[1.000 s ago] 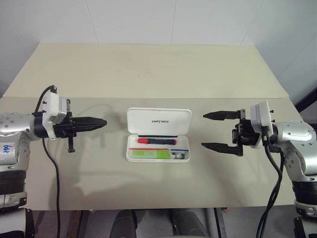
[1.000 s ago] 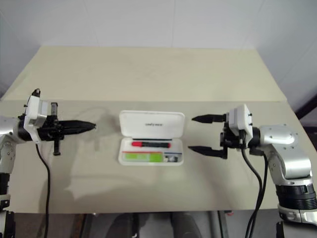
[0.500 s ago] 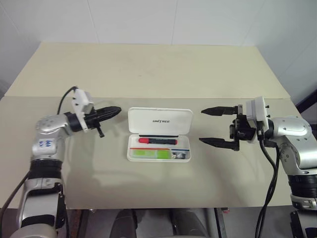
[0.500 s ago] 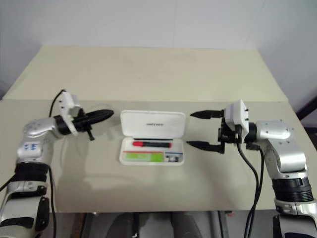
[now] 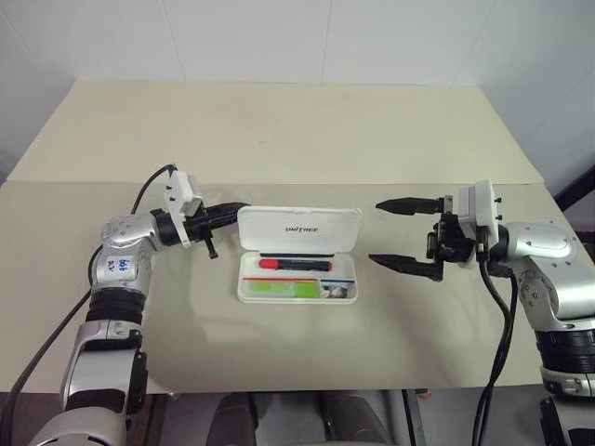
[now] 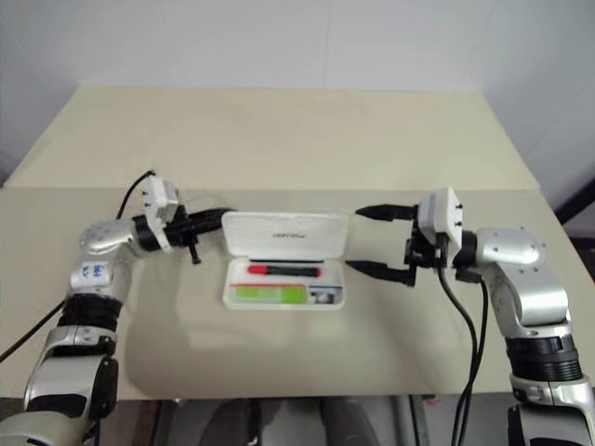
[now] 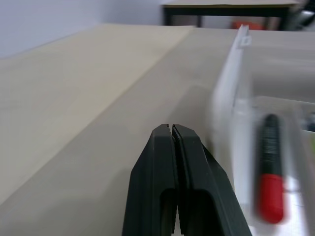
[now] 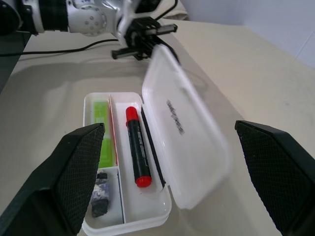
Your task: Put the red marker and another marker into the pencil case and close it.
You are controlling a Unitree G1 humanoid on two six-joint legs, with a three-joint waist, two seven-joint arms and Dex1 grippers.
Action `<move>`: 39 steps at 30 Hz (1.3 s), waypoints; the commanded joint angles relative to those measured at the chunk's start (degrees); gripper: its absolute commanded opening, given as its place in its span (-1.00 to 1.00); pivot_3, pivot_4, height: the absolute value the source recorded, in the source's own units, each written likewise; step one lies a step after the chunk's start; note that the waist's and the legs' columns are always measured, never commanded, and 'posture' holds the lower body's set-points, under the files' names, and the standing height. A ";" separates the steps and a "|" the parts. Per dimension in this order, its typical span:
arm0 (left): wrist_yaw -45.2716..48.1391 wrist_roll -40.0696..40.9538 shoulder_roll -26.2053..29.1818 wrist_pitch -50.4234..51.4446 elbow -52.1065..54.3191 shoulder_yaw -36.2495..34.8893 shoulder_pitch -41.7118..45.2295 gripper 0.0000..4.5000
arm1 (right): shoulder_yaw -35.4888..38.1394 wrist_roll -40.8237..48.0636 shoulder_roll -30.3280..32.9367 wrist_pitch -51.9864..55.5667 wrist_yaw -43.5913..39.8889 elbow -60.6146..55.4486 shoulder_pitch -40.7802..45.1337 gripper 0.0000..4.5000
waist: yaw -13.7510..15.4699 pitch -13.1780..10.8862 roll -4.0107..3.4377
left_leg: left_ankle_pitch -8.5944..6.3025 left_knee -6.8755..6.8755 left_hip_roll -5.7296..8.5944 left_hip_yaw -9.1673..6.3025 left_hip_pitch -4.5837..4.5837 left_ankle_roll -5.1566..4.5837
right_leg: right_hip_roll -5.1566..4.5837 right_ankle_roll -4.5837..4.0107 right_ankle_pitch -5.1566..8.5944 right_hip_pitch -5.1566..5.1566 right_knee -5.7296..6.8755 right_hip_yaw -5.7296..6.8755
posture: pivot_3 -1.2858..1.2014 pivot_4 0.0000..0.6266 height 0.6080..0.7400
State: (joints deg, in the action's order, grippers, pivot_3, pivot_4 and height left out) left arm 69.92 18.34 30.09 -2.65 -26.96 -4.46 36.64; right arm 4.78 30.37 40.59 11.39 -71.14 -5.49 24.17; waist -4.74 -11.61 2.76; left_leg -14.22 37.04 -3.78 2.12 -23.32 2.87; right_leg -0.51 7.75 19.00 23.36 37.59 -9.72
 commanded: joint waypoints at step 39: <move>-3.86 9.54 9.41 20.85 29.34 -5.45 -12.89 0.32 | 2.63 -0.30 0.03 -3.47 0.42 2.34 -1.19 1.00 | -0.18 0.03 -0.10 | -0.07 -0.34 -0.04 -0.07 0.50 0.01 | -0.05 0.00 -0.05 -0.67 -0.58 0.04 | 0.03 -0.52 1.00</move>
State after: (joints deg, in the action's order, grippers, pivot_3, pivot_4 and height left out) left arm 66.63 26.00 38.21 18.07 -1.40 -7.43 24.83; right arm 5.34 30.09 39.39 9.68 -69.81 -3.42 21.92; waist -4.92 -11.58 2.66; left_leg -14.29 36.68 -3.82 2.05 -22.85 2.89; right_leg -0.56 7.74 18.95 22.70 36.96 -9.67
